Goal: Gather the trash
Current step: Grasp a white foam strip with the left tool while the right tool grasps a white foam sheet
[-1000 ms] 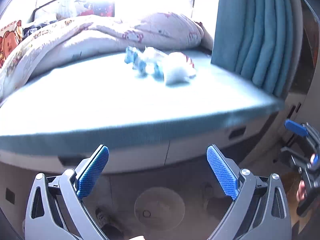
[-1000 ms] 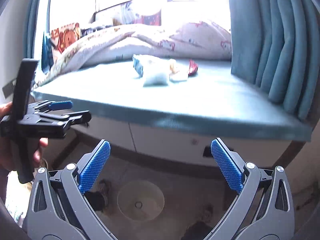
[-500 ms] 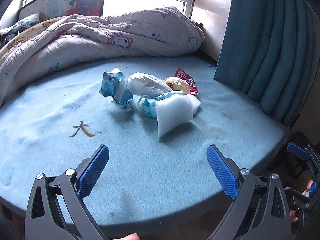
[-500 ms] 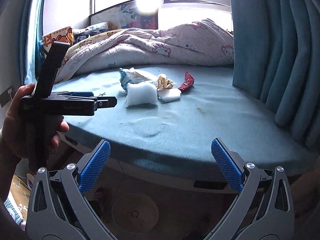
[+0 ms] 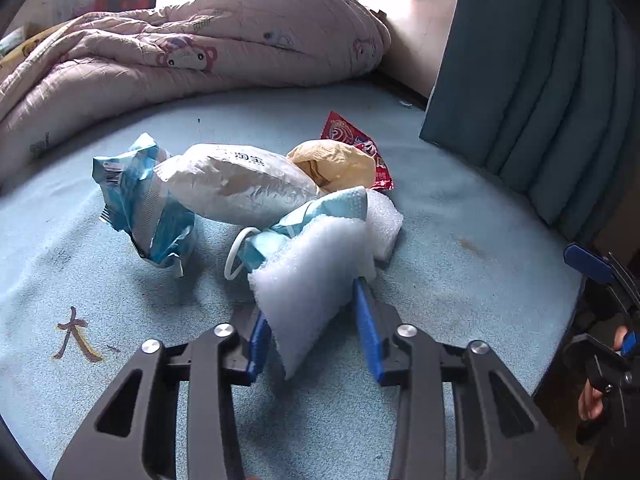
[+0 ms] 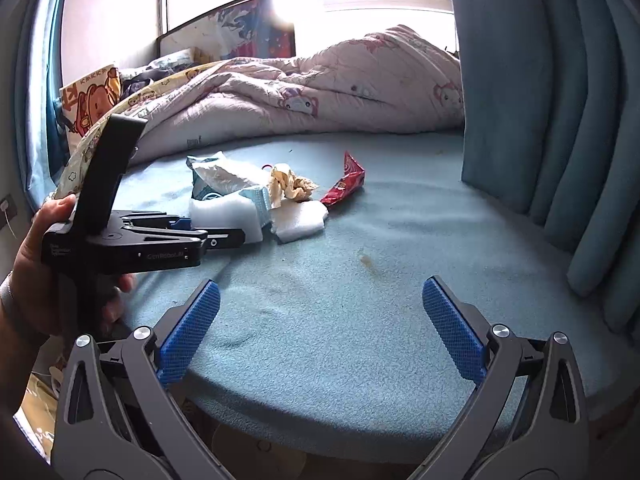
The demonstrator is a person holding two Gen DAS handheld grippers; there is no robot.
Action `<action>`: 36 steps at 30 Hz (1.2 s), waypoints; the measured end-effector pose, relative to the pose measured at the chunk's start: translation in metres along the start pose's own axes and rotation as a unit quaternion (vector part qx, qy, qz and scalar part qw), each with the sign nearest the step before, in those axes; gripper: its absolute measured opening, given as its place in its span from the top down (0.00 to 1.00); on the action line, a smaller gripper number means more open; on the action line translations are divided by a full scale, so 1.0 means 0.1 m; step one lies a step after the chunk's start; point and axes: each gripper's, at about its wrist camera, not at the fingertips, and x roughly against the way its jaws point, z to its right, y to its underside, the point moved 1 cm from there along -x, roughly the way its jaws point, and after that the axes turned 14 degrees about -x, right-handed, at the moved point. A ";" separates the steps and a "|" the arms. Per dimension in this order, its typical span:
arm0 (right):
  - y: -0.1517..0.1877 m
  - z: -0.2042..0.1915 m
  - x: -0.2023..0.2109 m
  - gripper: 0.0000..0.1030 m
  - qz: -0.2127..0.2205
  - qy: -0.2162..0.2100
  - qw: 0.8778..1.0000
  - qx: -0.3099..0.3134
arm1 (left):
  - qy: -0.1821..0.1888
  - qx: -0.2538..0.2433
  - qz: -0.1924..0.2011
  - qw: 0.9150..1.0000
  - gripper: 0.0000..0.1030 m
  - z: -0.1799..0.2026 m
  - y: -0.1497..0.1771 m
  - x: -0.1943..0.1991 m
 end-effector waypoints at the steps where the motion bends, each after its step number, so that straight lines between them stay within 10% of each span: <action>1: -0.02 0.02 -0.04 0.05 -0.002 0.003 1.000 0.000 | 0.002 -0.002 0.004 1.000 0.75 0.01 0.01 0.01; 6: -0.16 -0.02 -0.35 0.05 -0.035 0.014 0.999 0.013 | -0.005 0.010 0.013 1.000 0.91 -0.06 0.10 0.12; 24: -0.51 -0.57 -1.65 0.07 -0.194 0.021 0.979 0.056 | -0.025 0.029 0.022 0.999 0.92 -0.53 0.52 0.60; 29: -0.51 -0.64 -1.57 0.48 -0.179 0.024 0.981 0.067 | -0.023 0.027 0.027 0.999 0.92 -0.53 0.58 0.68; 36: -0.33 -0.60 -1.30 0.50 -0.157 0.032 0.986 0.048 | -0.027 0.028 0.030 0.999 0.92 -0.54 0.65 0.79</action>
